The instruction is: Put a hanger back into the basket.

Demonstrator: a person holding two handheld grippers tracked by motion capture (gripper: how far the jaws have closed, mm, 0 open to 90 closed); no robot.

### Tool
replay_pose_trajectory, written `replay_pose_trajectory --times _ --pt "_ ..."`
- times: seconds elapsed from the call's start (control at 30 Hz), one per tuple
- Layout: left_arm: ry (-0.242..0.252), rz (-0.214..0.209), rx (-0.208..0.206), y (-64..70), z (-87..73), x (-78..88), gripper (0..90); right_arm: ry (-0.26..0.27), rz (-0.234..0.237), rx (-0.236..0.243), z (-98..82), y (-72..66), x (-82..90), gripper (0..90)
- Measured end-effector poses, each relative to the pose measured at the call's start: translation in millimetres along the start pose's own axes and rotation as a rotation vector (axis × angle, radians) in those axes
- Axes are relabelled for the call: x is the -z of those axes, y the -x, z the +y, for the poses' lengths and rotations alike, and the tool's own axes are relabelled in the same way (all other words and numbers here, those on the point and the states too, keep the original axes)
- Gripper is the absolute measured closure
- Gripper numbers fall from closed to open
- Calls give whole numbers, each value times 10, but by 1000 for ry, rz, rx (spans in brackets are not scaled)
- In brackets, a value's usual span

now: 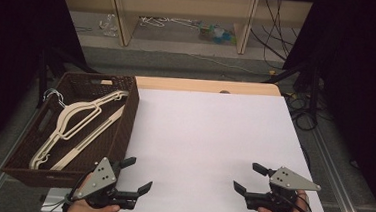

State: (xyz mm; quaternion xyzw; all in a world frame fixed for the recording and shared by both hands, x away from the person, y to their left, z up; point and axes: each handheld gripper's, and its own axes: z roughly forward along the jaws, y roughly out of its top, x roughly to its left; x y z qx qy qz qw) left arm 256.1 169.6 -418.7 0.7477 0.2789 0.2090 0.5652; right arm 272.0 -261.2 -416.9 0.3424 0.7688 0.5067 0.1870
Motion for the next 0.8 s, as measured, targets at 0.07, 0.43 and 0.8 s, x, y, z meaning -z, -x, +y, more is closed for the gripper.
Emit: replay_pose_trajectory --times 0.07,0.43,0.8 --pt "-7 1 5 -3 -12 -2 165 8 -2 7 -8 -9 6 163" --pt "3 4 -5 -48 -27 4 165 33 -12 2 -22 17 29 162" --pt "8 -9 17 -26 -37 -12 165 35 -16 1 -37 24 17 163"
